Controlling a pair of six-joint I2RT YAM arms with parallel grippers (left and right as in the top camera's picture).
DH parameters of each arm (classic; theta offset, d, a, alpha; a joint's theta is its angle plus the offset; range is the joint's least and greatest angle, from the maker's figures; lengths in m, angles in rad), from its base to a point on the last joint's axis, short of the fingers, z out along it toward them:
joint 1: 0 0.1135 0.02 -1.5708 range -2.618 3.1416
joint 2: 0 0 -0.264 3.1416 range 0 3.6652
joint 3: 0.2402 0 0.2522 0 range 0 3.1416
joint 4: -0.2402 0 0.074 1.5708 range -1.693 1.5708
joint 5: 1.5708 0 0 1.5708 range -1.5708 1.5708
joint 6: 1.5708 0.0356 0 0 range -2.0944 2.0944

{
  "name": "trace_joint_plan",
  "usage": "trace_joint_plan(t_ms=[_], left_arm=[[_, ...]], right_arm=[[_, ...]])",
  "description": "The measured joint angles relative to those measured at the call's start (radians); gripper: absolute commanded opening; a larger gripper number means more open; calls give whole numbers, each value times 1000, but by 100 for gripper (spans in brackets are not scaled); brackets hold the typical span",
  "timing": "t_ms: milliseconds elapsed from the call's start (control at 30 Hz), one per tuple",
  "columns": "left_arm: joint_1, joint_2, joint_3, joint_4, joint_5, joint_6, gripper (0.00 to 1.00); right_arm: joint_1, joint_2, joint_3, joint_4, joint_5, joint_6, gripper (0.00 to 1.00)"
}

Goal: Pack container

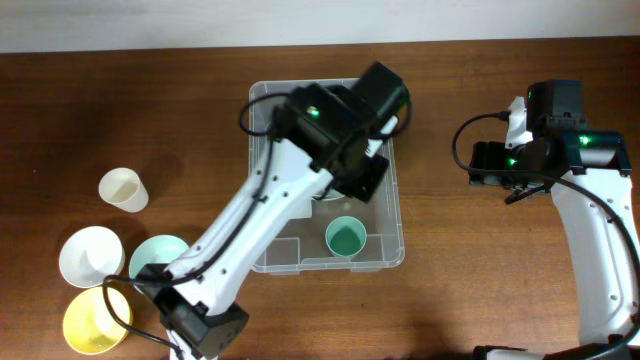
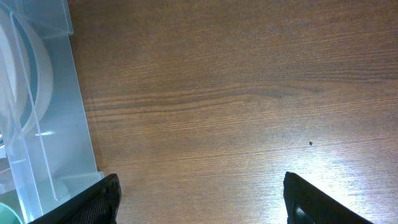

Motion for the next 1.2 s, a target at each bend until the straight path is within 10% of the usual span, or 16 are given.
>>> trace_joint_plan(t_ms=[467,567,633,967,1200], left_arm=[[-41,2,-393,160,148,-26,2],[-41,2,-407,164,154,-29,62],[-41,2,-407,168,156,-26,73],[-1,-5,-406,142,99,-31,76],[334,-309,-396,110,-116,-129,86]], right_arm=[[0,0,0,0,0,1,79],[0,0,0,0,0,0,79],[0,0,0,0,0,0,79],[0,0,0,0,0,0,79],[0,0,0,0,3,0,79]])
